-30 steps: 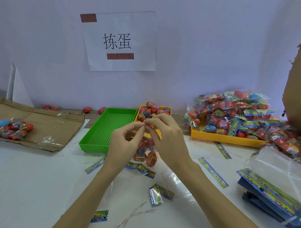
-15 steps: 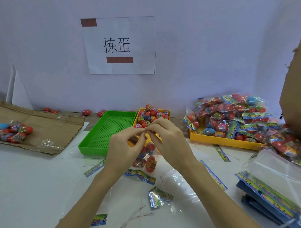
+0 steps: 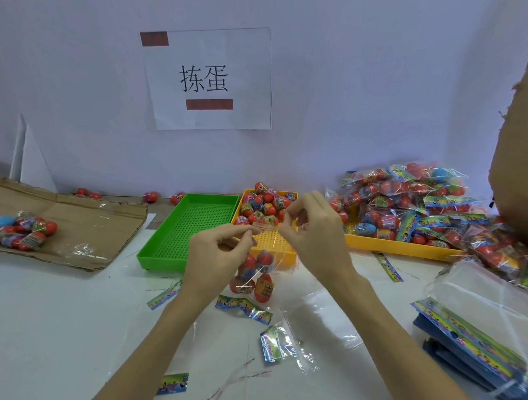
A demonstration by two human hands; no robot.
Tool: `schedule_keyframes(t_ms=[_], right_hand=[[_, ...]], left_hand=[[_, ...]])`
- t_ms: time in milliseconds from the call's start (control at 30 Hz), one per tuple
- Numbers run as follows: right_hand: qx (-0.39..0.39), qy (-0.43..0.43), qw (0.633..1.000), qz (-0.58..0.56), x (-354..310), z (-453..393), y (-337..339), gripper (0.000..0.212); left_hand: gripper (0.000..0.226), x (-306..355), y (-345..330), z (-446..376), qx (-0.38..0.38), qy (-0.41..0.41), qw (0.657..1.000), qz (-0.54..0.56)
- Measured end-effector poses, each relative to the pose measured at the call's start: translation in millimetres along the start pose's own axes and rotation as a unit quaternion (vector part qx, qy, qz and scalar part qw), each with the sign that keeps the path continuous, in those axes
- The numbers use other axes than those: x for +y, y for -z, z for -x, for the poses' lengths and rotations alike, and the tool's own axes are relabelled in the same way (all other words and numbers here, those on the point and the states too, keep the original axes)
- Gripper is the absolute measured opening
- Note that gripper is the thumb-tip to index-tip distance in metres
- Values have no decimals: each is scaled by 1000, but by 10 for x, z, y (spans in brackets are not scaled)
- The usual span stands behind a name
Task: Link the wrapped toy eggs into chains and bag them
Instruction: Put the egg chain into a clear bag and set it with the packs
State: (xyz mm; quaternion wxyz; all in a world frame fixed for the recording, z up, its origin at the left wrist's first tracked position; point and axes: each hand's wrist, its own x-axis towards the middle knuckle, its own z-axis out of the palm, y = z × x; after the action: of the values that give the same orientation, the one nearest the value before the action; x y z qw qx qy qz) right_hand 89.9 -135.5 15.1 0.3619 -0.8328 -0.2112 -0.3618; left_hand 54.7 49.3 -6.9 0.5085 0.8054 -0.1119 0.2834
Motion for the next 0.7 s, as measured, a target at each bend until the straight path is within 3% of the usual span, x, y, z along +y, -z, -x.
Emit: schedule_keyframes(t_ms=[100,167,267,467,700], right_hand=[[30,12,999,-24,91,-30,78,6],[-12,49,998,-48,53,-10,59,5],[-87,79,991,-65,-56,50,-38,21],[-74,120,990,-31,-87,53,-73,17],[-74,127,989,-7,-70,94,-135,19]], left_hand=[[17,10,4,-10,-5,34,999,28],[18,30,-11,-7,-9,31,999,32],[29,44,-20,-2,-12,13,1000,20],[38,67,6,-7,-28,-16,999,12],[32,38,3,2,-34,-3,999,20]])
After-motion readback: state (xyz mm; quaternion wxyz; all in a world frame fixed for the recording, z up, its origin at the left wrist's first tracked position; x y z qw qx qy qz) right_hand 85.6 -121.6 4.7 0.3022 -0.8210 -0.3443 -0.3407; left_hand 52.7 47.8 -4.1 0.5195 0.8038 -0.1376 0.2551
